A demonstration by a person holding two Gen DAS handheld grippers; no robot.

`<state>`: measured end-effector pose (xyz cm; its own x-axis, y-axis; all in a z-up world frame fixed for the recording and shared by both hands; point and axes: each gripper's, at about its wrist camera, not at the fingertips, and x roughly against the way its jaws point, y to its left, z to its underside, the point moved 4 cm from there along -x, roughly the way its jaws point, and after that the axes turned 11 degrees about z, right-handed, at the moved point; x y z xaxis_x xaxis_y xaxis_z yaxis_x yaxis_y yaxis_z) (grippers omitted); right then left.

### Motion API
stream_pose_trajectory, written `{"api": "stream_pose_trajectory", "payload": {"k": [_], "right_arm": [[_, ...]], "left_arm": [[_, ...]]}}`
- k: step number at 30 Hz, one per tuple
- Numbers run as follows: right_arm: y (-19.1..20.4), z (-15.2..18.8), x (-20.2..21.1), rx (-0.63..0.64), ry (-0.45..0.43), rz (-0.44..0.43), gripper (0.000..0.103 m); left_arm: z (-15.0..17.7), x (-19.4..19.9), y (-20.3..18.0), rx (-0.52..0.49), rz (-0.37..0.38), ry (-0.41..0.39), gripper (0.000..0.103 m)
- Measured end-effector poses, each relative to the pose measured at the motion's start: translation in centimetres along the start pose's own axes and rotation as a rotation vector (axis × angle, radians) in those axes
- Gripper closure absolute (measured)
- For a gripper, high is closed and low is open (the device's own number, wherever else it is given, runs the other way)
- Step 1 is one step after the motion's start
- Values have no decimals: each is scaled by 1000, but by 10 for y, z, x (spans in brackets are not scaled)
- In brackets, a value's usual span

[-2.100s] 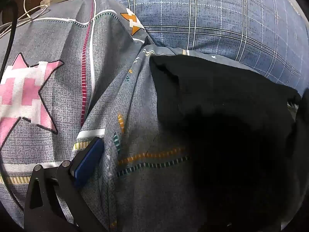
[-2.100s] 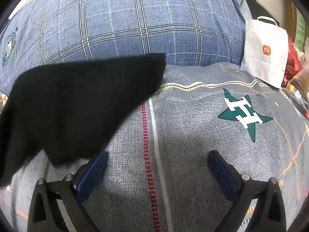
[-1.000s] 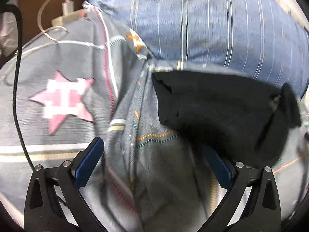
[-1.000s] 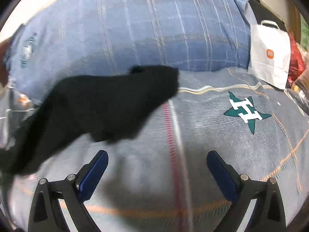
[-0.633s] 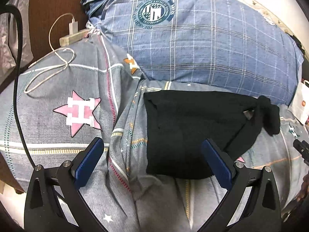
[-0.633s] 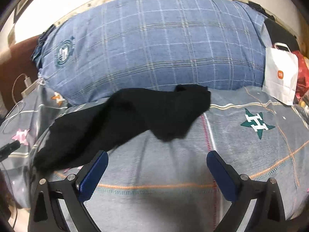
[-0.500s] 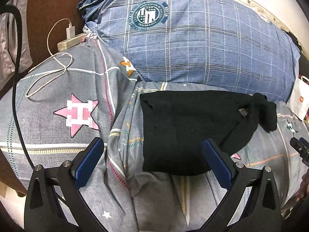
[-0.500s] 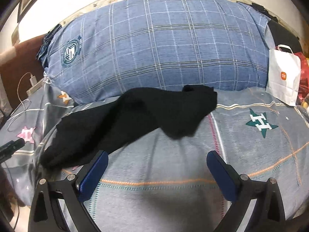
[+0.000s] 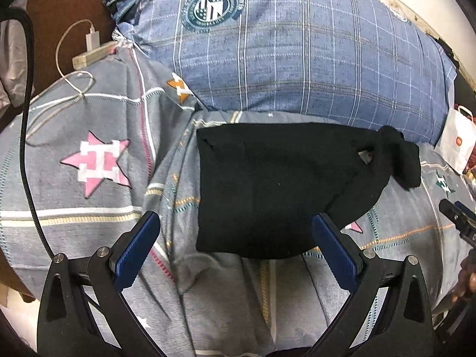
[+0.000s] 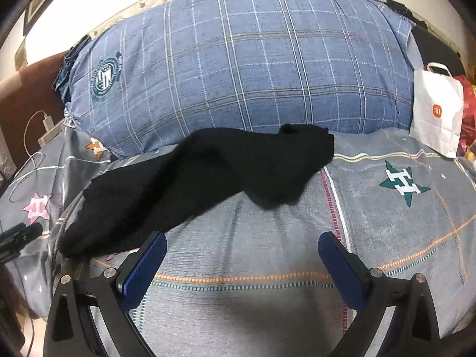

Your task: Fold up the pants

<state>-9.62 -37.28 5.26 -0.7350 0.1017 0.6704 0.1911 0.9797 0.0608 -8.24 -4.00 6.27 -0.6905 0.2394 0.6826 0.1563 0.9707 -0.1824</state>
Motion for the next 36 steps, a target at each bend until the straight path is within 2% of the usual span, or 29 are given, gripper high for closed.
{"api": "stream_pose_trajectory", "payload": {"k": [8, 12, 15, 18, 20, 23, 27, 29, 31, 34, 35, 36], "right_arm": [[-21, -17, -32, -25, 18, 12, 5], [-29, -43, -51, -31, 24, -2, 6], [-37, -69, -70, -99, 65, -38, 6], [-34, -95, -84, -109, 64, -75, 6], [-21, -110, -90, -21, 54, -143, 6], [4, -124, -92, 180, 8, -248, 6], [36, -127, -94, 513, -41, -300, 6], [47, -126, -106, 619, -15, -320, 6], [54, -126, -123, 684, 14, -316, 6], [56, -128, -142, 713, 49, -349, 6], [57, -126, -148, 711, 80, -373, 12], [58, -122, -153, 702, 128, -410, 35]], "left_arm": [[5, -29, -12, -41, 10, 49, 1], [2, -43, -20, -55, 28, 64, 1], [-3, -52, -27, -72, 48, 71, 1], [-8, -61, -33, -79, 105, 89, 1], [-11, -65, -37, -93, 157, 96, 1], [-15, -67, -40, -131, 242, 110, 1], [-22, -75, -39, -161, 283, 130, 1], [-24, -83, -37, -167, 292, 149, 1], [-25, -88, -36, -172, 299, 166, 1], [-23, -95, -36, -193, 301, 178, 1], [-22, -99, -37, -203, 294, 186, 1], [-22, -102, -37, -210, 291, 194, 1]]}}
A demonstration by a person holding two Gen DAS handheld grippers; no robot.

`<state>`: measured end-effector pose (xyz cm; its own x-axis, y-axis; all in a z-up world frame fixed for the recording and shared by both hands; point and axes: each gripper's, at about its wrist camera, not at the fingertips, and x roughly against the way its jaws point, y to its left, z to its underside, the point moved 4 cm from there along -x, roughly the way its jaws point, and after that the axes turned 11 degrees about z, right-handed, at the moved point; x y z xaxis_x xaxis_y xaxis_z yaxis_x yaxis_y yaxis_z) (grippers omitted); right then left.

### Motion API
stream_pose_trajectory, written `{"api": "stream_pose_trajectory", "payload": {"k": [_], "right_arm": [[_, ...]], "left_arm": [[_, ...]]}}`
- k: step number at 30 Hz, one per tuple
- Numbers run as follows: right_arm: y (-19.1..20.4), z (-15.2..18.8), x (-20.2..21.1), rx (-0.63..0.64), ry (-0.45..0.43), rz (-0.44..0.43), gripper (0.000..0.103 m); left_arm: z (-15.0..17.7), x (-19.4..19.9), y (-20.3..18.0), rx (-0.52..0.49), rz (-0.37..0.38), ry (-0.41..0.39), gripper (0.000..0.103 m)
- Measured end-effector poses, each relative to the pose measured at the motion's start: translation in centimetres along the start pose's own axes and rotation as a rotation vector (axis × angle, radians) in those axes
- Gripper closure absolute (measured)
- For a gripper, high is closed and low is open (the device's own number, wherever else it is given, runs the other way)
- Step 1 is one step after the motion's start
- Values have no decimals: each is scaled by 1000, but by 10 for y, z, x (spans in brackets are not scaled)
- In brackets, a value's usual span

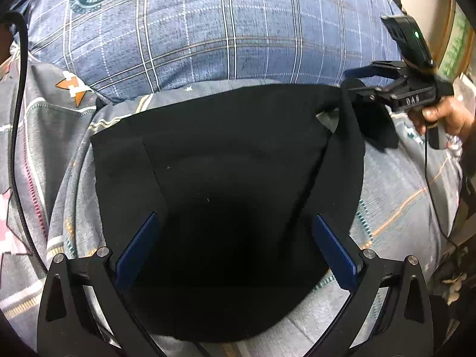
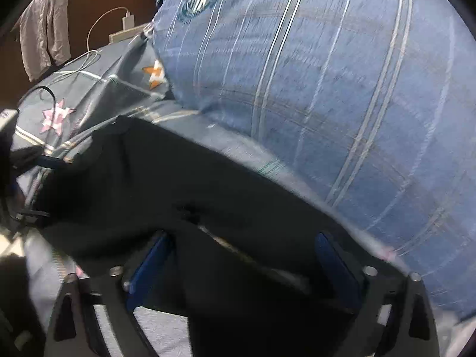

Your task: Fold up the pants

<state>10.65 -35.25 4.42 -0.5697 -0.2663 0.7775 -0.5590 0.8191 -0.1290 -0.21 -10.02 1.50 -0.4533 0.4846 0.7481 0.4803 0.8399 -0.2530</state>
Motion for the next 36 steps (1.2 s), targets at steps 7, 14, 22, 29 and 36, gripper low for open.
{"api": "stream_pose_trajectory", "payload": {"k": [7, 14, 22, 29, 36], "right_arm": [[30, 22, 27, 51, -21, 34, 89], [69, 106, 122, -20, -109, 111, 90], [94, 187, 124, -272, -6, 20, 69], [35, 171, 153, -634, -149, 87, 49], [35, 102, 99, -551, -81, 189, 45]], "left_arm": [[5, 6, 4, 57, 23, 1, 1], [34, 46, 17, 146, 20, -41, 1], [70, 59, 51, 379, -11, -33, 1], [81, 59, 60, 445, -50, -49, 1], [74, 45, 51, 421, -57, -36, 1]]}}
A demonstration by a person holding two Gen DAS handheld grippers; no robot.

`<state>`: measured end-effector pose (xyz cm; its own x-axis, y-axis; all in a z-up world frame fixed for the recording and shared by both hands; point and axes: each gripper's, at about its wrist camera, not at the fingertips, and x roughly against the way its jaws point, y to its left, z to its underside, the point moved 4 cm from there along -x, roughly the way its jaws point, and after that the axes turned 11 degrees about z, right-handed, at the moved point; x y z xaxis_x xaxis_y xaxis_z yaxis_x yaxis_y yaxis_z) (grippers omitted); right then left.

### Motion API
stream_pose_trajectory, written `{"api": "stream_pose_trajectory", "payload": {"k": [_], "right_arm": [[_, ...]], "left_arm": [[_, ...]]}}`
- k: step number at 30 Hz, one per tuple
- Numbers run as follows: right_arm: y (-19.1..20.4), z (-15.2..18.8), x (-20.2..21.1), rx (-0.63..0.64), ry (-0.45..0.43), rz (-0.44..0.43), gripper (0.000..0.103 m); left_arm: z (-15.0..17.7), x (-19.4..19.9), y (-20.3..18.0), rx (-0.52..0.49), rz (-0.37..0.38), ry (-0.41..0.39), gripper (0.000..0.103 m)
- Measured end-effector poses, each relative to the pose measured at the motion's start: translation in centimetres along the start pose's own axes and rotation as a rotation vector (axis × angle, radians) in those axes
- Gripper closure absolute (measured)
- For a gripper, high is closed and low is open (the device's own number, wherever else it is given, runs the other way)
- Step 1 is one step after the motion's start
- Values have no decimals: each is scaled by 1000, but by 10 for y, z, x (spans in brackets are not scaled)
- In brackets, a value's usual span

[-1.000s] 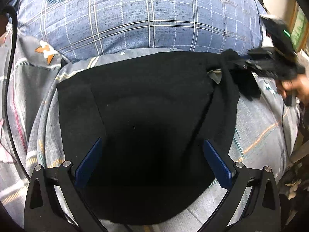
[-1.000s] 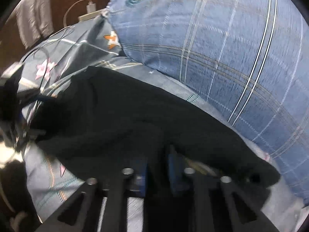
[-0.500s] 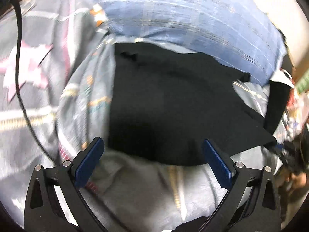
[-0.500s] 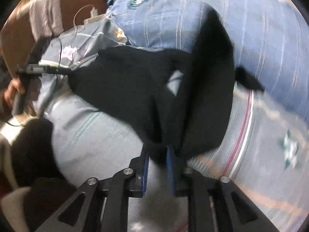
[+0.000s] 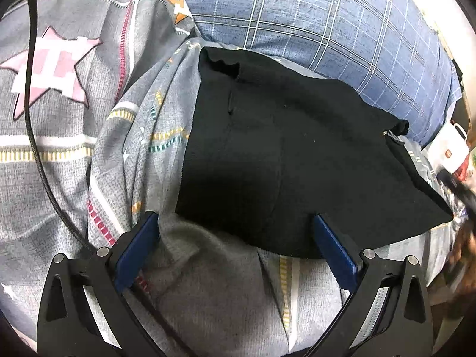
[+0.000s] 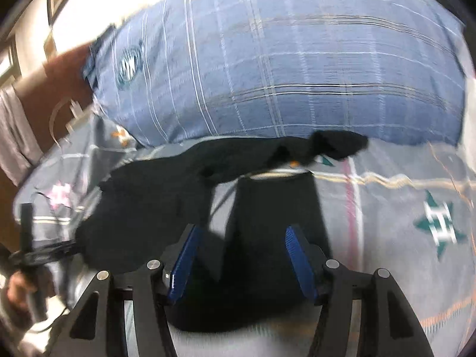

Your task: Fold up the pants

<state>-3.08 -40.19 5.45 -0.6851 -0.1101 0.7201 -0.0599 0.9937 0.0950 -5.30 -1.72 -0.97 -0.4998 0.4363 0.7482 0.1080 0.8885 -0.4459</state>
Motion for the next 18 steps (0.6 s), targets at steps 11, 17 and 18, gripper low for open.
{"api": "stream_pose_trajectory", "payload": {"k": [11, 17, 18], "right_arm": [[19, -33, -105, 135, 201, 93, 97], [-53, -37, -7, -90, 7, 68, 99], [-75, -27, 21, -141, -35, 91, 99]], "left_arm": [[-3, -4, -3, -15, -13, -10, 1], [-1, 2, 1, 18, 7, -8, 1], [-1, 4, 2, 24, 11, -9, 1]]}}
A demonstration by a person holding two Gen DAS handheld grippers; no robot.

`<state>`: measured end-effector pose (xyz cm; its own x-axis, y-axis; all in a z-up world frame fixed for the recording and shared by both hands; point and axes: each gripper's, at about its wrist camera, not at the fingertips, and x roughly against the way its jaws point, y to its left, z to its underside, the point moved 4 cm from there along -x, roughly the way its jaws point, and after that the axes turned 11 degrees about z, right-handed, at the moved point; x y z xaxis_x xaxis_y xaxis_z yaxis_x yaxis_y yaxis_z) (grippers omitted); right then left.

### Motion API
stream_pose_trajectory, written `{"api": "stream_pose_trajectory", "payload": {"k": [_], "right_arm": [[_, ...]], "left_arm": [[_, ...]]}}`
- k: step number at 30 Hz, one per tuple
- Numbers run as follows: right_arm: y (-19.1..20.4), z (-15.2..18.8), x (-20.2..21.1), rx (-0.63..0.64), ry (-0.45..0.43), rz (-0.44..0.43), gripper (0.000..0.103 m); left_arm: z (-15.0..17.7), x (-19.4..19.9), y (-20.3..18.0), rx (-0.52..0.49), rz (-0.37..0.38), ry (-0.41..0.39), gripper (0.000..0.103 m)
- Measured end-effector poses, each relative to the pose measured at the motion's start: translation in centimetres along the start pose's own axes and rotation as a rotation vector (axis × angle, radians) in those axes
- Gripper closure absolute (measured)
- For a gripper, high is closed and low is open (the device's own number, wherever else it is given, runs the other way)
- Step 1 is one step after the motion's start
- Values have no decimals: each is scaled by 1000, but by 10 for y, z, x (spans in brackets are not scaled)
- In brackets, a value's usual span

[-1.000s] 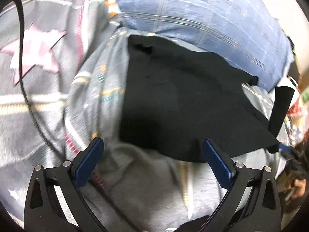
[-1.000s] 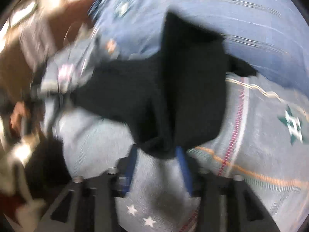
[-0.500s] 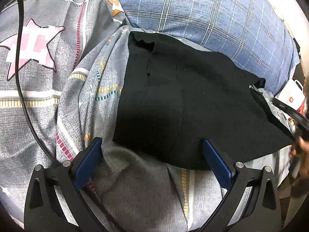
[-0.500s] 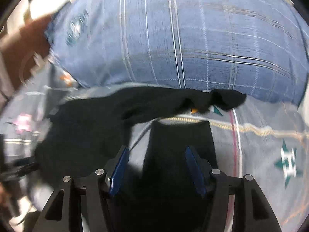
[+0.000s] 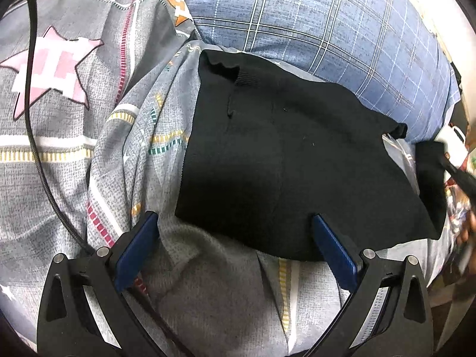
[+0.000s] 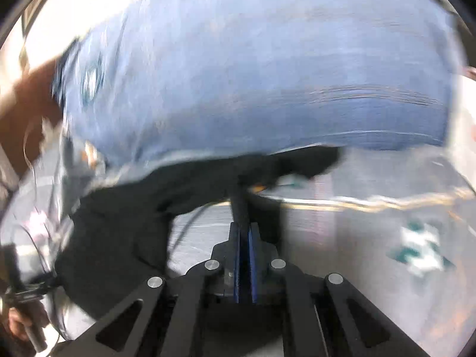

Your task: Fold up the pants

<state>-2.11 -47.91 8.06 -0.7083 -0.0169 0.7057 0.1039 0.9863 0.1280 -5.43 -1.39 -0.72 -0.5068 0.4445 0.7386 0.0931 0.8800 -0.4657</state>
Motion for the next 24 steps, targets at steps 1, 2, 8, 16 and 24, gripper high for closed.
{"api": "stream_pose_trajectory", "payload": {"k": [1, 2, 8, 16, 24], "right_arm": [[-15, 5, 13, -38, -19, 14, 99], [-45, 20, 34, -101, -41, 39, 99], [-135, 118, 62, -333, 49, 59, 92], [-128, 174, 40, -550, 44, -86, 51], [-123, 143, 13, -608, -34, -133, 71]], "left_arm": [[0, 1, 0, 4, 4, -2, 1], [1, 3, 1, 10, 10, -6, 1], [4, 6, -1, 43, 39, -20, 1], [3, 7, -5, 119, 79, -19, 1], [-8, -6, -14, 96, 101, -50, 5]]}}
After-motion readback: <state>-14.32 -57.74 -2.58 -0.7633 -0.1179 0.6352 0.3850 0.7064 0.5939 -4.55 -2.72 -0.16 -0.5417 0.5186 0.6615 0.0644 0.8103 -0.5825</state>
